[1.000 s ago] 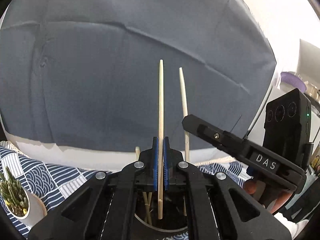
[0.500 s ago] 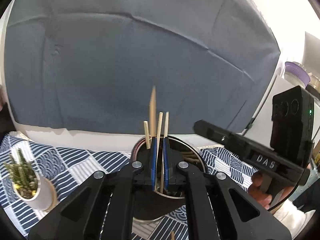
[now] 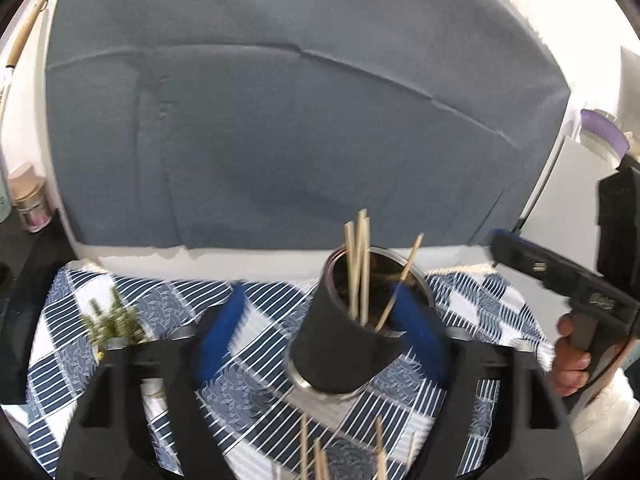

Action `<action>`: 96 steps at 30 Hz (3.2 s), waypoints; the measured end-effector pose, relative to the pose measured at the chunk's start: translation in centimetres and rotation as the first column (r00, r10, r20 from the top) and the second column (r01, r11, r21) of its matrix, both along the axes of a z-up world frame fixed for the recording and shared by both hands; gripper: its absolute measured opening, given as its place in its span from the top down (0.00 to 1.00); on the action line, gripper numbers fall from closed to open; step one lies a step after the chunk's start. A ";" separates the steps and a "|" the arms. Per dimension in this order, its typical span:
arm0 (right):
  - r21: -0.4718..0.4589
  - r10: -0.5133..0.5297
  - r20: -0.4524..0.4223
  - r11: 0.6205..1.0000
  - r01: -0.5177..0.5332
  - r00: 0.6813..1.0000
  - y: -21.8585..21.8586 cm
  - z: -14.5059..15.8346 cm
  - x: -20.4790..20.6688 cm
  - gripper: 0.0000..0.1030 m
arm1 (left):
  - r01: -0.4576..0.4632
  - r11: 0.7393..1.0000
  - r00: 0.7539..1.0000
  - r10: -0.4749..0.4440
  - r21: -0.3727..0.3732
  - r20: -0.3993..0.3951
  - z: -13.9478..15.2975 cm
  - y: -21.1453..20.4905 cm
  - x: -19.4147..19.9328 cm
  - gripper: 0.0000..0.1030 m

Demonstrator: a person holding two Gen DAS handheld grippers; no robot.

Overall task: Organize utensils
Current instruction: 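Drop the sticks into the black cup and open both tools, then move both tools back toward the remaining sticks on the cloth, then close the left tool on a wooden stick while the right tool grasps another stick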

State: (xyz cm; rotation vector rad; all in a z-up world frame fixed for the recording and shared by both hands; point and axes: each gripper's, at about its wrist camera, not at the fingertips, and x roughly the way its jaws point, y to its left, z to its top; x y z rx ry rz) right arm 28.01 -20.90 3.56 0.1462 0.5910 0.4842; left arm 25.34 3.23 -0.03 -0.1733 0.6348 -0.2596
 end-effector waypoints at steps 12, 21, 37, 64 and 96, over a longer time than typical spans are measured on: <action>-0.071 -0.294 -0.058 0.954 0.290 0.954 -0.9 -3.4 -8.2 0.08 | 0.124 0.991 0.982 -0.117 0.041 -0.146 -5.2 3.7 -3.2 0.06; -0.235 -0.414 -0.233 0.902 0.363 0.880 1.4 -10.1 -10.8 0.08 | 0.201 0.979 0.930 -0.181 0.030 -0.319 -10.9 4.2 -3.5 0.06; -0.260 -0.436 -0.429 0.898 0.354 0.791 2.4 -16.2 -12.3 0.08 | 0.302 0.945 0.879 -0.225 0.126 -0.420 -15.5 2.3 -4.5 0.06; -0.439 -0.547 -0.589 0.834 0.333 0.595 3.0 -20.7 -9.7 0.06 | 0.319 0.897 0.872 -0.151 0.305 -0.466 -17.8 -0.1 -4.0 0.04; -0.213 -0.265 -0.768 0.964 0.159 0.583 -7.4 -19.6 -7.4 0.96 | 0.153 0.961 0.797 0.018 0.230 -0.604 -15.5 4.6 -6.1 0.95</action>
